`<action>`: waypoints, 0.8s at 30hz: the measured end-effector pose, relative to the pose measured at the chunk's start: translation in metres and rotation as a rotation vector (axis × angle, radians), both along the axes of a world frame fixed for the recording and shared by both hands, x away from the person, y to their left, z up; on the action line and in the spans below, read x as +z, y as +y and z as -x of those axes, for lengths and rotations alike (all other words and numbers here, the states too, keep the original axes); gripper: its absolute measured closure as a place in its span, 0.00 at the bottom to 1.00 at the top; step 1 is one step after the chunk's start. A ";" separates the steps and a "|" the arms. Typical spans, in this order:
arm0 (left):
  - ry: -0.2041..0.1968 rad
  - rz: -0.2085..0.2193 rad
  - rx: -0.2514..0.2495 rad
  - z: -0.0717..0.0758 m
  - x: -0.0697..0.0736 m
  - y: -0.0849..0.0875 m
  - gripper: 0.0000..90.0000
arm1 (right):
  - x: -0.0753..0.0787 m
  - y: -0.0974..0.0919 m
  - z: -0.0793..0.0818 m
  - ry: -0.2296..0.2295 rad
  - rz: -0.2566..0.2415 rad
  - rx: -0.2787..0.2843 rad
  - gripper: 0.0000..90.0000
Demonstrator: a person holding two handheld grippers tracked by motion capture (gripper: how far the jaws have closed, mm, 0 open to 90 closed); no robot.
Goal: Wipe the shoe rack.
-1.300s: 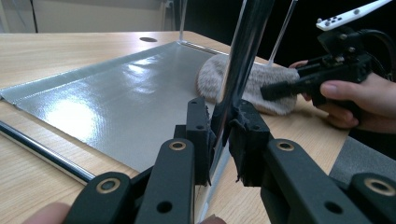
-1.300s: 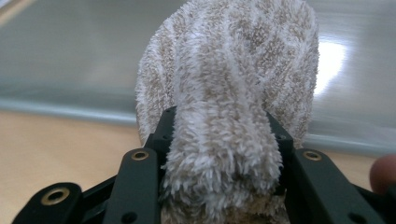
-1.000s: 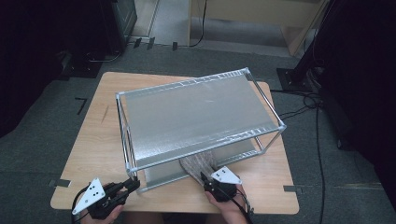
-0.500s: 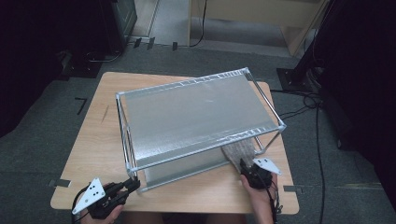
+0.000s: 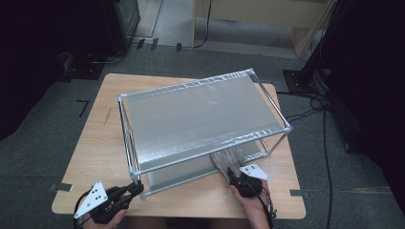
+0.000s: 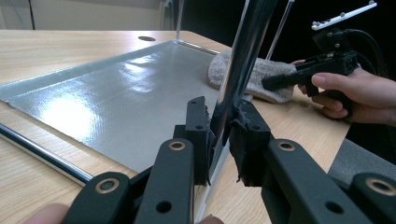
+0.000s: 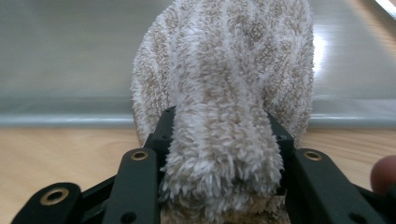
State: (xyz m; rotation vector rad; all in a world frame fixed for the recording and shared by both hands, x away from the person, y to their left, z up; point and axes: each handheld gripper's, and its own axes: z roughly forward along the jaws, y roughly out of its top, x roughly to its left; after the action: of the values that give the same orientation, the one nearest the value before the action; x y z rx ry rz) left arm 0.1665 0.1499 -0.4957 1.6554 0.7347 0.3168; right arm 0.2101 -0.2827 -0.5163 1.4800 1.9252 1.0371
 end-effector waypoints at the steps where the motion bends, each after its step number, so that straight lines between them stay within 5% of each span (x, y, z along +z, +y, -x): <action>1: 0.000 0.000 -0.001 0.000 0.000 0.000 0.87 | 0.000 0.006 0.001 -0.002 0.000 0.022 0.66; 15: -0.002 -0.005 -0.035 0.002 -0.001 -0.011 0.87 | 0.000 0.082 0.025 0.001 0.002 0.320 0.66; 24: -0.002 -0.008 -0.102 0.005 0.000 -0.023 0.87 | 0.000 0.109 0.039 -0.002 -0.013 0.435 0.66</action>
State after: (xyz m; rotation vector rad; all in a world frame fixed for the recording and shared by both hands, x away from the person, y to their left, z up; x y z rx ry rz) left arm 0.1616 0.1272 -0.4957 1.6935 0.6451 0.2492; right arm 0.1707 -0.1734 -0.5167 1.0850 2.3006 1.2312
